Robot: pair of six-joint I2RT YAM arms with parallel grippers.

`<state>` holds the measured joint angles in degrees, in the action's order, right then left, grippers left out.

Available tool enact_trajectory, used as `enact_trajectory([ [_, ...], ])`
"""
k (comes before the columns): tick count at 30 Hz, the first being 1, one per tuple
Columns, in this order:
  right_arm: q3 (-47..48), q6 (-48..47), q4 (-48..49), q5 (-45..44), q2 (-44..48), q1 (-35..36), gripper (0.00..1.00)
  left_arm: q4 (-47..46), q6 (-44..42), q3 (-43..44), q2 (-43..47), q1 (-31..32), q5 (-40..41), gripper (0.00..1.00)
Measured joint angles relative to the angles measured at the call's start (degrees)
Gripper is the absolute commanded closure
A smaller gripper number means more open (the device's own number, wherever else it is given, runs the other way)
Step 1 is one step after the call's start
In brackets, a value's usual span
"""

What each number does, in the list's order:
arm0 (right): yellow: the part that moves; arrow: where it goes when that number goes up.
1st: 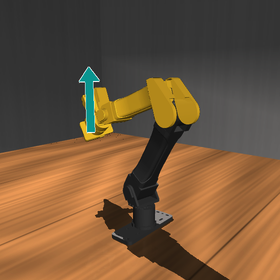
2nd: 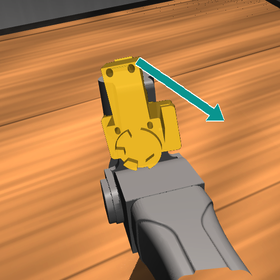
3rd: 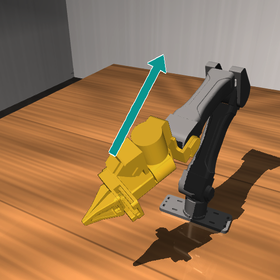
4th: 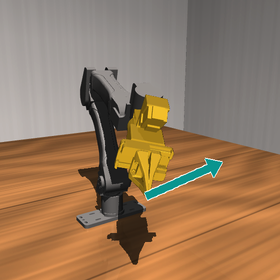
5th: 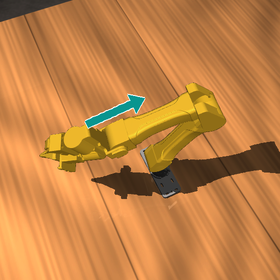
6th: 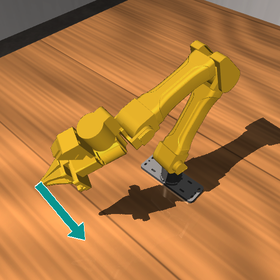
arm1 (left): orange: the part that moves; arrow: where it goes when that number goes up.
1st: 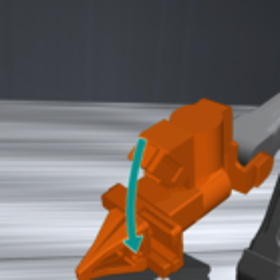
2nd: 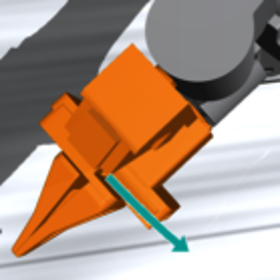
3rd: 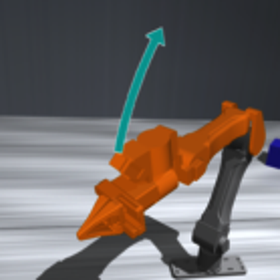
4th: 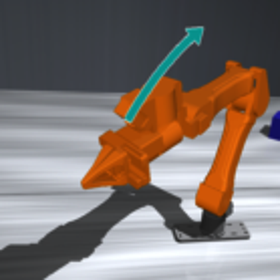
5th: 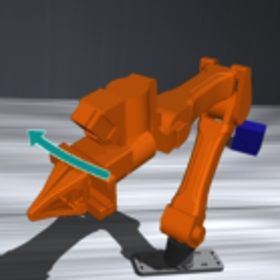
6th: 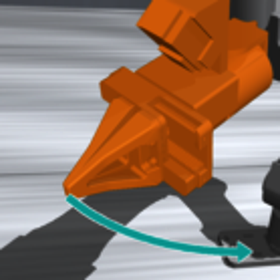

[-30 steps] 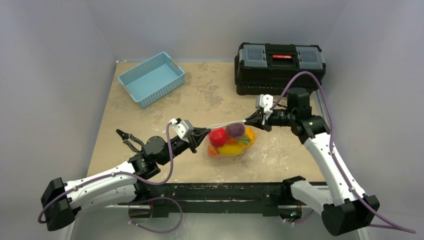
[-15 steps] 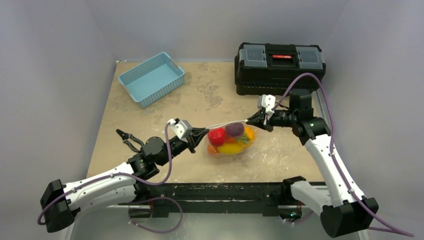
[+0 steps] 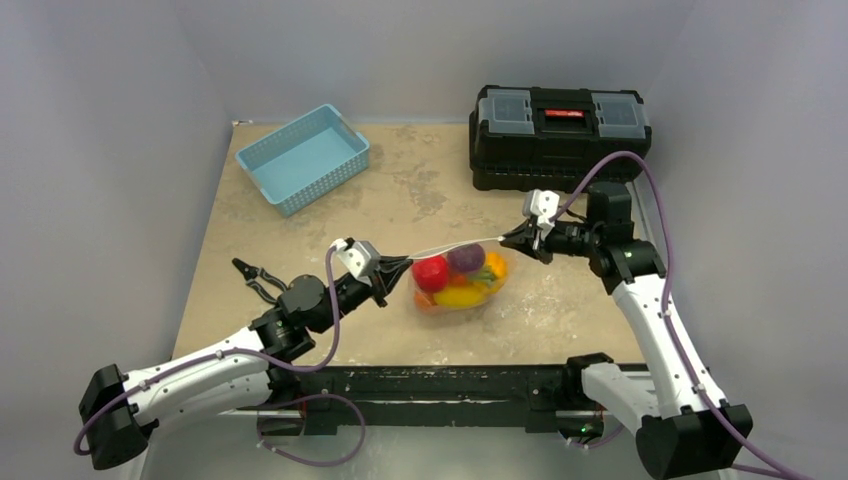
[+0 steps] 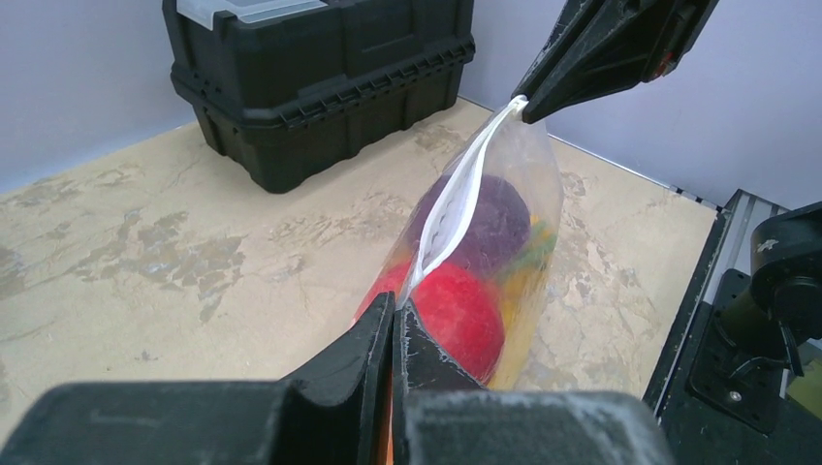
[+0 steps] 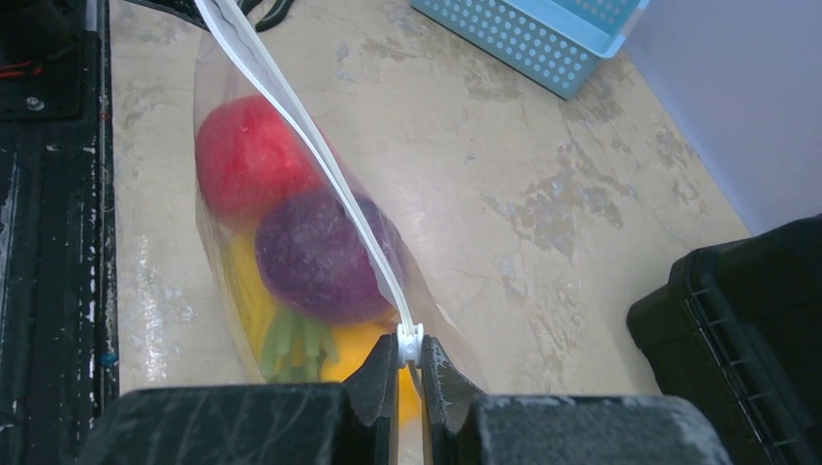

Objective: Open the zip-top bag and remove the fake food
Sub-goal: Unzip the zipper food storage bag at the center of the board.

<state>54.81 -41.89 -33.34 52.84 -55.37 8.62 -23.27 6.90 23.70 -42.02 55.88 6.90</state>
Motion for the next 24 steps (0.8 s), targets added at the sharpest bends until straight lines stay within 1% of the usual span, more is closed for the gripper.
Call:
enact_trajectory([
  [17, -1.0, 0.0, 0.4, -0.8, 1.4, -5.0, 1.0, 2.2, 0.0, -1.2, 2.4, -0.3, 1.1, 1.0],
  [24, -1.2, 0.0, 1.4, -2.7, 1.4, -7.4, 1.0, 2.2, 0.0, -1.9, 4.2, -0.9, 2.7, 1.0],
])
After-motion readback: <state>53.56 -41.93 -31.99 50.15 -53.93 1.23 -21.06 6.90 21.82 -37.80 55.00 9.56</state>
